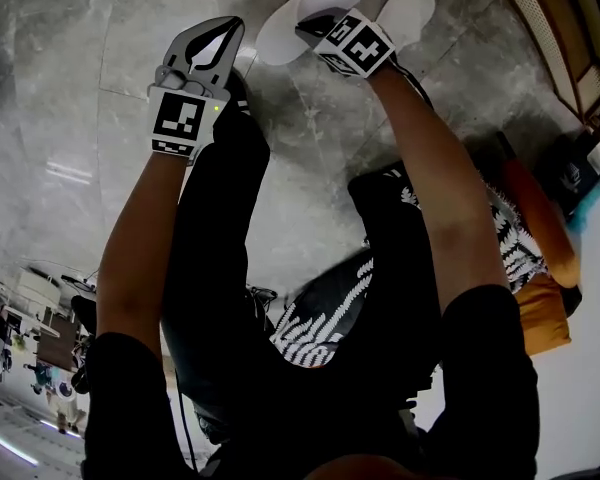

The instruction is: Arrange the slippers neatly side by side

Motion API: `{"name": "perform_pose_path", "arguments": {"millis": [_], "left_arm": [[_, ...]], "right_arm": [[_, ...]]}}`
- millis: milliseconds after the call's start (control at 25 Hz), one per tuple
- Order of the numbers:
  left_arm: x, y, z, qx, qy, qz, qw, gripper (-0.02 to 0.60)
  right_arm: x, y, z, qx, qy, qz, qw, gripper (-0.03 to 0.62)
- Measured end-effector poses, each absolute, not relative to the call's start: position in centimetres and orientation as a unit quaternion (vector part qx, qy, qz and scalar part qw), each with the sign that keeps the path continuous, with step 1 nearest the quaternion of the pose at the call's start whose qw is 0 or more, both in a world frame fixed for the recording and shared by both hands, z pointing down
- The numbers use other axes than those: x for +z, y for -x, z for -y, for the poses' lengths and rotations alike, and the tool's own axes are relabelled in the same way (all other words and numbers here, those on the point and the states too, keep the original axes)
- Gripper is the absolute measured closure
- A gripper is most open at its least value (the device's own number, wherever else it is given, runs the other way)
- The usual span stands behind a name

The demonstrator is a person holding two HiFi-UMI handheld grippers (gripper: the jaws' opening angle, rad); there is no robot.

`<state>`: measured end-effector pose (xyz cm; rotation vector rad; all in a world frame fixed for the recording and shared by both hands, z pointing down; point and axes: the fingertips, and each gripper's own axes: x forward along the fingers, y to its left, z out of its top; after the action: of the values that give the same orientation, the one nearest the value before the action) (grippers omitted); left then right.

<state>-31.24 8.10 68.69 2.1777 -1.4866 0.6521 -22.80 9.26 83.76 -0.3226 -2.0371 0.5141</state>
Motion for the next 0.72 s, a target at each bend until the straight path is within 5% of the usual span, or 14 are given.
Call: {"name": "perform_pose_path", "arguments": {"millis": [360, 720], "left_arm": [[62.6, 26.7, -5.2, 0.246, -0.796, 0.509, 0.216, 0.565], [62.0, 17.7, 0.4, 0.25, -0.831, 0.448, 0.216, 0.565]], "right_arm": [[71.9, 17.9, 0.2, 0.375, -0.155, 0.864, 0.3, 0.559], [66.8, 1.9, 8.4, 0.514, -0.446, 0.729, 0.074, 0.56]]}}
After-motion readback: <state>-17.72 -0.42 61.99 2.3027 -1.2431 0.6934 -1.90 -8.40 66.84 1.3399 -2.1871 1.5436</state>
